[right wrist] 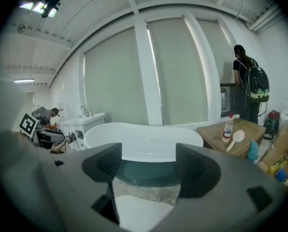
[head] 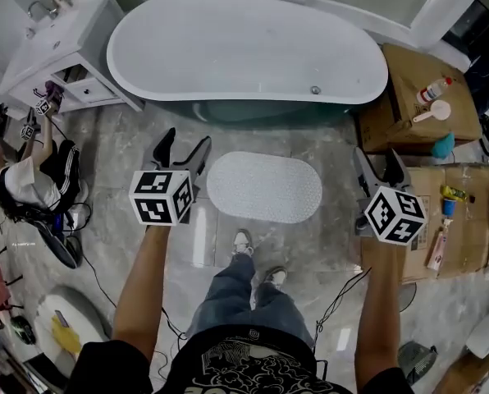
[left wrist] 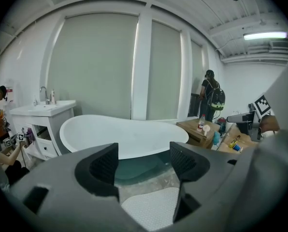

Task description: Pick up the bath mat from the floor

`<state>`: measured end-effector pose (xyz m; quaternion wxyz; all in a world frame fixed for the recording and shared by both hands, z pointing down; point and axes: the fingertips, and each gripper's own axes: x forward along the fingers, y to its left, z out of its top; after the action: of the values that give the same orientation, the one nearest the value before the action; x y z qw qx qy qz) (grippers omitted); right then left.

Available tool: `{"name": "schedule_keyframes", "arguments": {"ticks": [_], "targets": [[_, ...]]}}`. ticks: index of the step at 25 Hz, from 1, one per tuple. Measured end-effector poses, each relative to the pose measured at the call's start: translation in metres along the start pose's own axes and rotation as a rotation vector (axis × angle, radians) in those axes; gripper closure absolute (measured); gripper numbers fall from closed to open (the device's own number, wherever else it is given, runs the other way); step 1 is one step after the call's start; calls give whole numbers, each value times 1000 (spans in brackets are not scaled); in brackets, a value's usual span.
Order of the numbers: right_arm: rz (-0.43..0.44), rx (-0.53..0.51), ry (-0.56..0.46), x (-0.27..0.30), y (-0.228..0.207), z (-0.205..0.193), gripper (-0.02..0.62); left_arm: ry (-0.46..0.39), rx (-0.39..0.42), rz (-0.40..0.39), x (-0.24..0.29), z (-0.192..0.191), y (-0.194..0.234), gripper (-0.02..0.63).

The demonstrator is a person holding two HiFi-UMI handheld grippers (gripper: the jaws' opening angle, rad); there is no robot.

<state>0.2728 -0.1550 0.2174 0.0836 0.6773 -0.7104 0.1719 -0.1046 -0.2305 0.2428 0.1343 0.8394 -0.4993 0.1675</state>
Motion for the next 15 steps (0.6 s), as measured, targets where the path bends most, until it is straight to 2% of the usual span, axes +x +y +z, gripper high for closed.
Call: {"name": "schedule_keyframes", "arguments": {"ticks": [9,15], "targets": [[10,42,79,28,-7,-81,258,88,-48,-19,32,-74,4,253],[15,35,127,46,-22,-141,258,136,-36,-33,62,-130,0,253]]}}
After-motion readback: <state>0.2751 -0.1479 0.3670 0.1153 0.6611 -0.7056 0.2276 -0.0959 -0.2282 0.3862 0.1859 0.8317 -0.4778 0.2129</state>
